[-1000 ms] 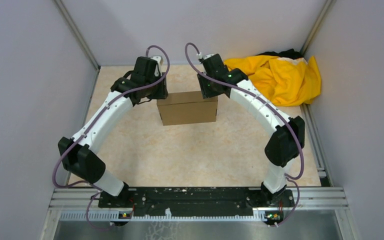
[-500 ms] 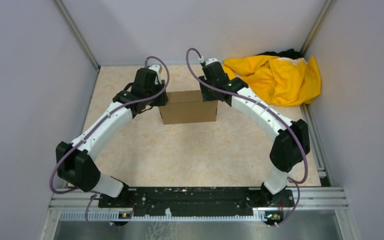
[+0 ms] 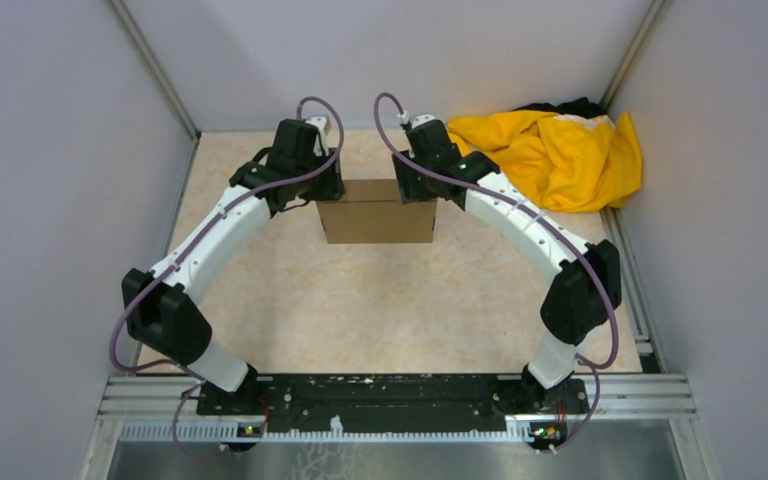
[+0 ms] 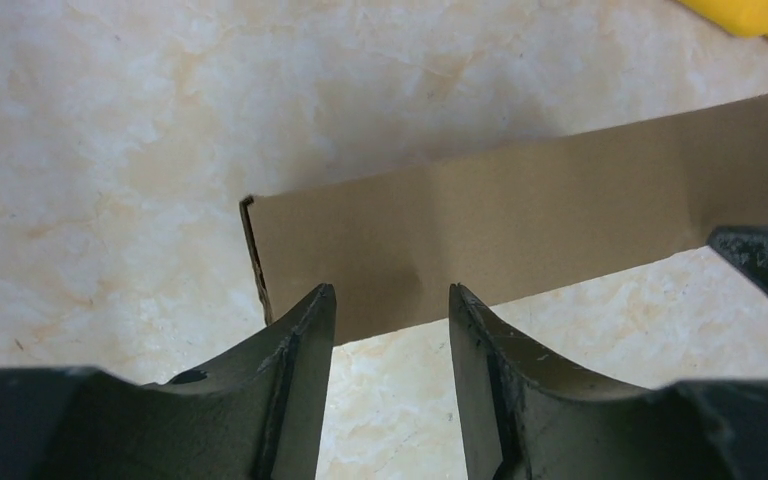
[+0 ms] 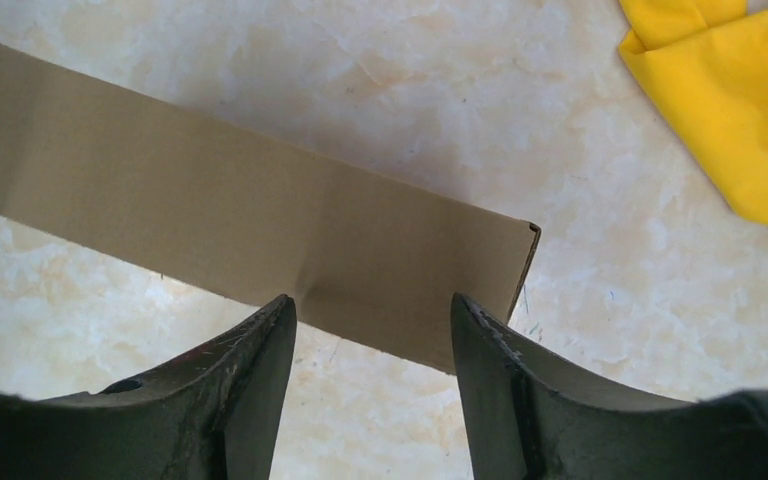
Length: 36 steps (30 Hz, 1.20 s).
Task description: Fold the paper box
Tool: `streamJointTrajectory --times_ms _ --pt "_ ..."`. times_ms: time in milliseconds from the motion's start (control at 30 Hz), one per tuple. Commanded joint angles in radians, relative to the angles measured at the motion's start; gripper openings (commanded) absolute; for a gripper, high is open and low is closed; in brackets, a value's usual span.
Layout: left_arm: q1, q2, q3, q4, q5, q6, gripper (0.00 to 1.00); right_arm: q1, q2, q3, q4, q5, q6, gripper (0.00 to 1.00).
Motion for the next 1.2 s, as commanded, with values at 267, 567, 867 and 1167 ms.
streamJointTrajectory --times_ms 267,567,867,1167 --pt "0.192 -0.018 0.194 -0.177 0.156 0.060 0.67 -0.258 -0.094 0.088 -0.045 -0.277 0.071 0.60" --pt "0.304 -0.027 0.054 -0.100 0.285 0.029 0.98 -0.468 -0.114 -0.072 0.039 -0.525 0.111 0.51" --pt "0.412 0.041 -0.033 0.040 0.548 -0.032 0.90 -0.474 -0.113 -0.220 0.234 -0.648 0.191 0.43" --pt "0.452 0.008 -0.106 0.209 0.718 -0.099 0.99 -0.510 -0.147 -0.375 0.556 -0.837 0.397 0.83"
